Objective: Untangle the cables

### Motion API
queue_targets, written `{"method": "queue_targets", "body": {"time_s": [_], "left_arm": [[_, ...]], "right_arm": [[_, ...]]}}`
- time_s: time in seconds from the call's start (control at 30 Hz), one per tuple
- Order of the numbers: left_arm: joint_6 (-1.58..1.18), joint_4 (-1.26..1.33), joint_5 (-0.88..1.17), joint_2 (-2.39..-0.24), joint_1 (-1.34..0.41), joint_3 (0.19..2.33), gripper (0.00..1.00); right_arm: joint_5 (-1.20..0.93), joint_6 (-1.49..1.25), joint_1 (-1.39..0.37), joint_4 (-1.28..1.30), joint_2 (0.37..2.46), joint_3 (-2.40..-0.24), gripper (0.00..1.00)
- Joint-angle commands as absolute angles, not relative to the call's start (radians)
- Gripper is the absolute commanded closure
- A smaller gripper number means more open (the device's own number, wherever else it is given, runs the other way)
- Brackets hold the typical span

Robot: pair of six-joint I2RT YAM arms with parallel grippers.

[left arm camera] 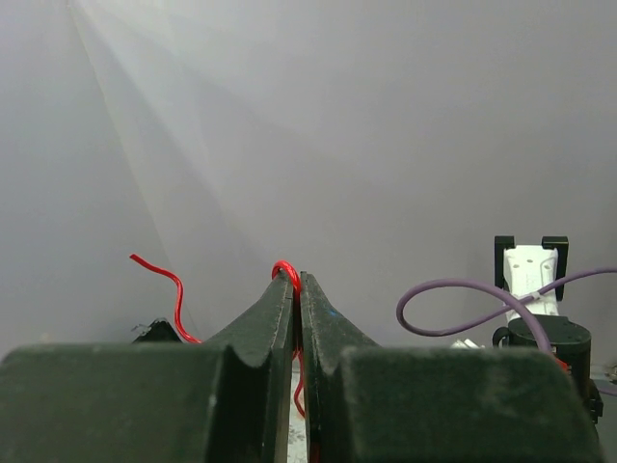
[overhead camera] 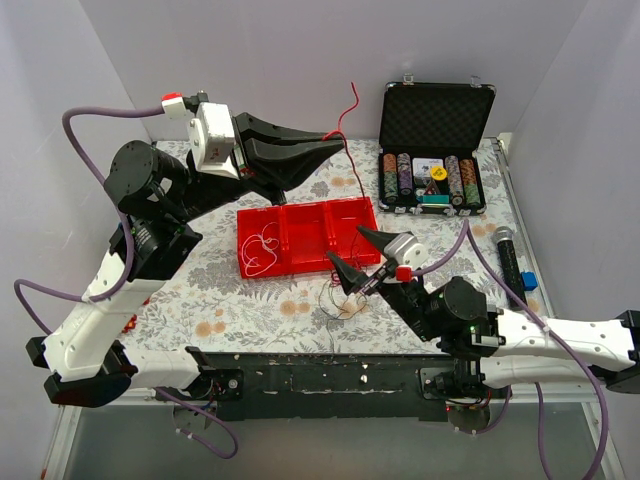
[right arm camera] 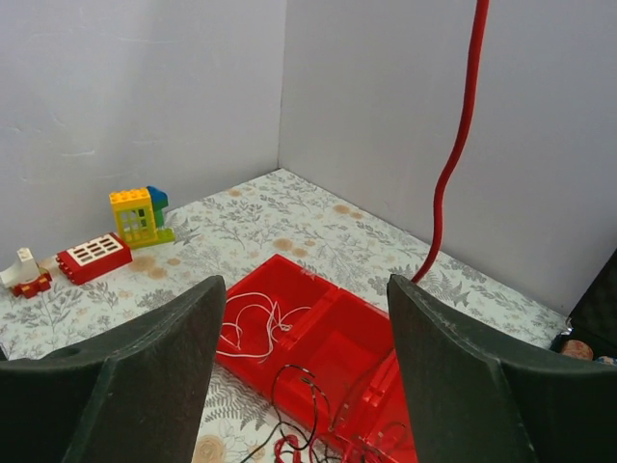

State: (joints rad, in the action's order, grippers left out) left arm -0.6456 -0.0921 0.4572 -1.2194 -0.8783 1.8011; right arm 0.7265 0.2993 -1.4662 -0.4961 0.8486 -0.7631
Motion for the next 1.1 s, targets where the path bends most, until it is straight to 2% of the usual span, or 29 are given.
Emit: {"method": "queue_targets", "body": {"time_s": [0.0,0.1,0.23,0.3,0.47,0.7,0.8,0.93,1.07], "left_arm": [[-0.652,-0.071,0.463,-1.207,-0.873,1.822,1.0],[-0.647,-0.071,0.462,-1.209,-0.873,1.822,1.0],[-0.643,-0.068,0.459,-1.212,-0.873,1.824,1.0],[-0.646,-0.063,0.465,-1.213,-0.873,1.827,1.0],[-0.646,-0.063,0.468,-1.22,-0.873,1.839,1.0],[-0.652,-0.066,0.472,-1.226,-0.873,1.862,1.0],[-0.655,-0.066,0.476,-1.23,-0.873,1.874,1.0],[-0.655,-0.066,0.476,-1.229,-0.873,1.885,1.0],[-0.646,-0.066,0.474,-1.238,-0.873,1.902,1.0]], "right_arm": [[0.683,0.27,-1.466,-0.477,0.795,-0.799,0.27],[0.589,0.206,-1.466,-0.384,0.755,-0.804,0.36],[0.534,0.153,-1.466,-0.308,0.712,-0.793,0.4],[0.572,0.144,-1.466,-0.317,0.698,-0.767,0.37],[0.58,0.17,-1.466,-0.365,0.758,-0.781,0.22],[0.533,0.187,-1.364,-0.449,0.909,-0.841,0.22],[0.476,0.129,-1.258,-0.48,0.952,-0.842,0.3],[0.348,0.051,-1.177,-0.518,0.98,-0.821,0.54],[0.259,0.008,-1.172,-0.511,1.014,-0.784,0.66]]}}
